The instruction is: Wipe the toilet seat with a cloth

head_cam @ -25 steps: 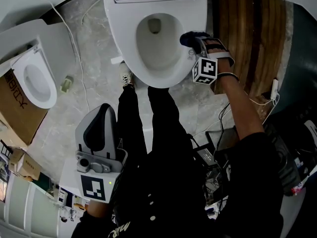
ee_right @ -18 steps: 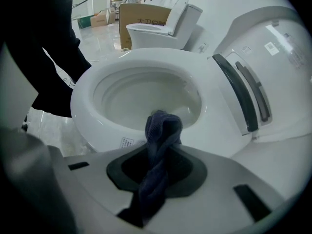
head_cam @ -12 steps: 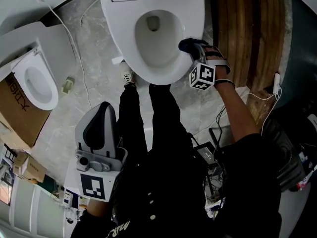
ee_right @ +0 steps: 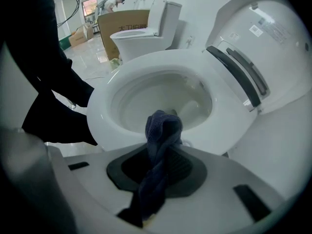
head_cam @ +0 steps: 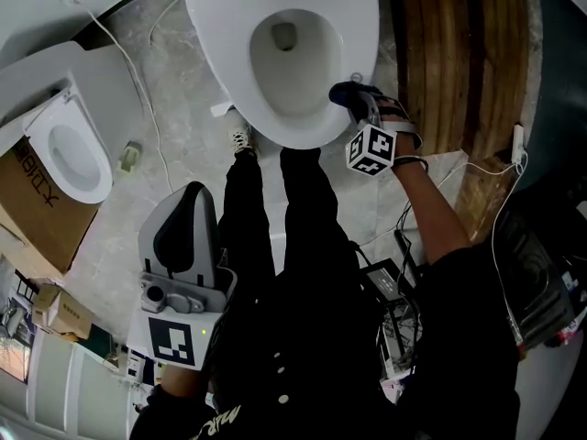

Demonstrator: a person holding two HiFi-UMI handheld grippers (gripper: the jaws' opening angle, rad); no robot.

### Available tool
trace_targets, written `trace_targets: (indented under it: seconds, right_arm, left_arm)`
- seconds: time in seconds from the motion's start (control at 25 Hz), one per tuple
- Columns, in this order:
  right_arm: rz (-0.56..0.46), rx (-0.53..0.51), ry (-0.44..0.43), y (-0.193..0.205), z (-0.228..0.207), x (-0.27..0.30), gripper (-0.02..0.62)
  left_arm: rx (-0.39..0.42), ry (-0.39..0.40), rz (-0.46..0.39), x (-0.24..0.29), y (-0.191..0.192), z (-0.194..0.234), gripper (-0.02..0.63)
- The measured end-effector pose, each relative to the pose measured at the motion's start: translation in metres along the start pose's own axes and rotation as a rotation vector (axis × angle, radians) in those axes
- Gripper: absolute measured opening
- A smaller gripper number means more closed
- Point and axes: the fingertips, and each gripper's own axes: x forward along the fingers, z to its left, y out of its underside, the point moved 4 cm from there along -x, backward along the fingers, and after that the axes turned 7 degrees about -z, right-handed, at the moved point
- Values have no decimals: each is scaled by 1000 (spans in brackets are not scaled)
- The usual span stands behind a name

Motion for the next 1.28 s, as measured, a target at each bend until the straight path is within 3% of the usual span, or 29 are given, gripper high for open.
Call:
trace_targets:
  seconds: [0.64, 1.28]
  right_arm:
    - [-39, 271, -61, -11, 60, -9, 83]
    - [-90, 242, -179, -29, 101, -12, 83]
  left_arm:
    - [-5, 15, 9, -7, 5, 6, 11]
    - [-14, 8, 13, -10, 9, 9, 11]
